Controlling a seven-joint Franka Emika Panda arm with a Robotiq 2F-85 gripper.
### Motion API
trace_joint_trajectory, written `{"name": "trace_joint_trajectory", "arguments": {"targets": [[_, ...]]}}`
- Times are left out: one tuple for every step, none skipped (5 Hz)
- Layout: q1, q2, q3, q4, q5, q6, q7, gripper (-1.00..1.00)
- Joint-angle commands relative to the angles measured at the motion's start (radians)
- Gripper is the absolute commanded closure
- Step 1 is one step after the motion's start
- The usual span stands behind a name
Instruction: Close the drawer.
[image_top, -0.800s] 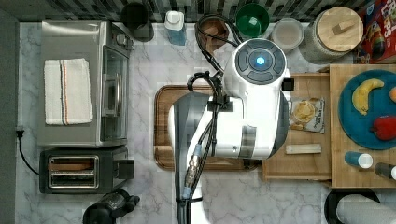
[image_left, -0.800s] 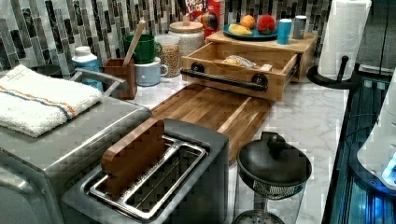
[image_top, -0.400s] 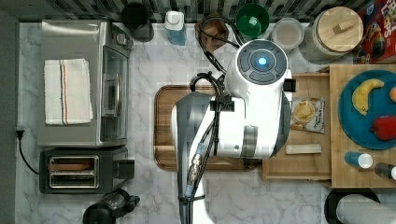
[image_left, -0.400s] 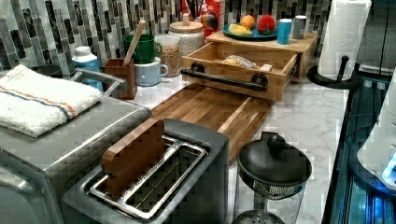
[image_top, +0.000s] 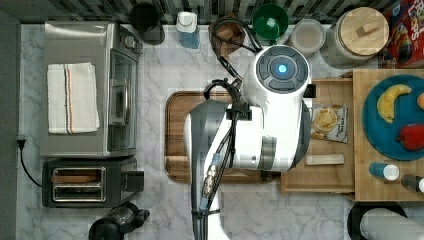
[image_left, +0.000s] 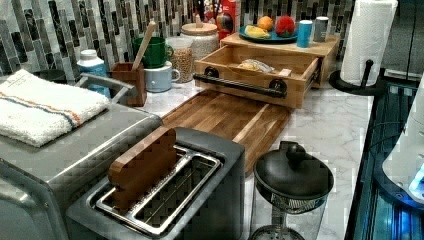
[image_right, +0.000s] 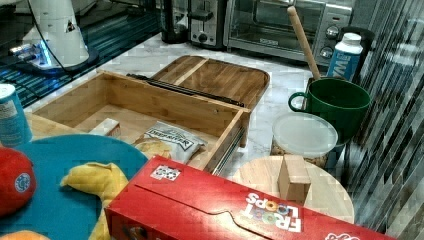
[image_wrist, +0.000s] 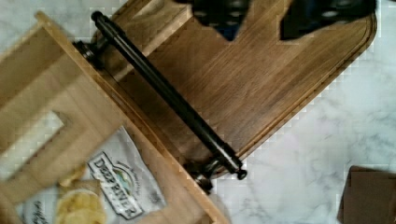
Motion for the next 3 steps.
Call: {"name": "trace_joint_trajectory", "arguments": {"targets": [[0.071,-0.121,0.087,-0.162,0.024,0.034,-0.233,-1.00],[0.078,-0.147,0.113,-0.210,0.021,0.053,-0.279,-0.89],[0.065,-0.130,0.141,-0.239,0.011,0.073,-0.321,1.00]]}}
